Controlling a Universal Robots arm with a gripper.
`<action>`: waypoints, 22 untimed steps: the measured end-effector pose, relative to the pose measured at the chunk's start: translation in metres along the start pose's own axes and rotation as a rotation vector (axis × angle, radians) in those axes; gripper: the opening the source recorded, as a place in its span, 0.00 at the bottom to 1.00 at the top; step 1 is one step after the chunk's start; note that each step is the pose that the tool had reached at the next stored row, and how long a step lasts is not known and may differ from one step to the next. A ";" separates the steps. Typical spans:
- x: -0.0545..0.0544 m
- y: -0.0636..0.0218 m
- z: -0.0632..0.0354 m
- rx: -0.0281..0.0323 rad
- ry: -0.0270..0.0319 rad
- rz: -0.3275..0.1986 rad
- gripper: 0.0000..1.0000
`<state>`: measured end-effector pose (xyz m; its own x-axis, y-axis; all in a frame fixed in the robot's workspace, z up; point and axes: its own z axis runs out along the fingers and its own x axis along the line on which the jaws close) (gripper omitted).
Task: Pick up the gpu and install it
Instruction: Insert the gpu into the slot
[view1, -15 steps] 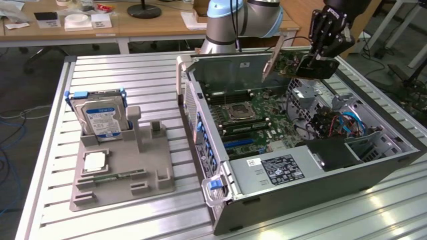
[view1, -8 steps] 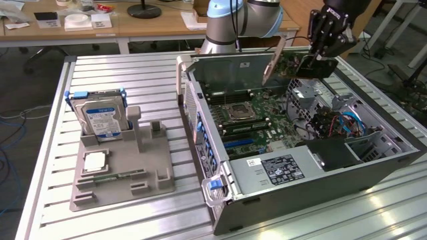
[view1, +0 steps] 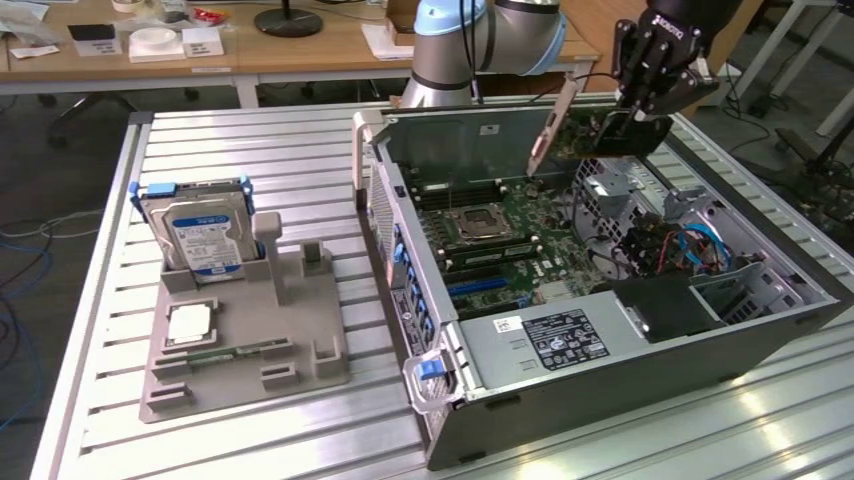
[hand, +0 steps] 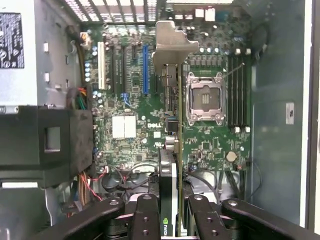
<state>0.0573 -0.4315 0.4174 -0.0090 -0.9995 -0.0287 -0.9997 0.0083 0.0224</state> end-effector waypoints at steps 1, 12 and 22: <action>0.000 0.0000 0.0000 -0.0004 0.0003 -0.014 0.27; 0.000 0.0000 0.0001 -0.0015 0.0013 -0.054 0.27; 0.000 -0.0001 0.0002 -0.0022 0.0023 -0.101 0.27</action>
<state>0.0573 -0.4313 0.4173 0.0915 -0.9954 -0.0286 -0.9955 -0.0921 0.0217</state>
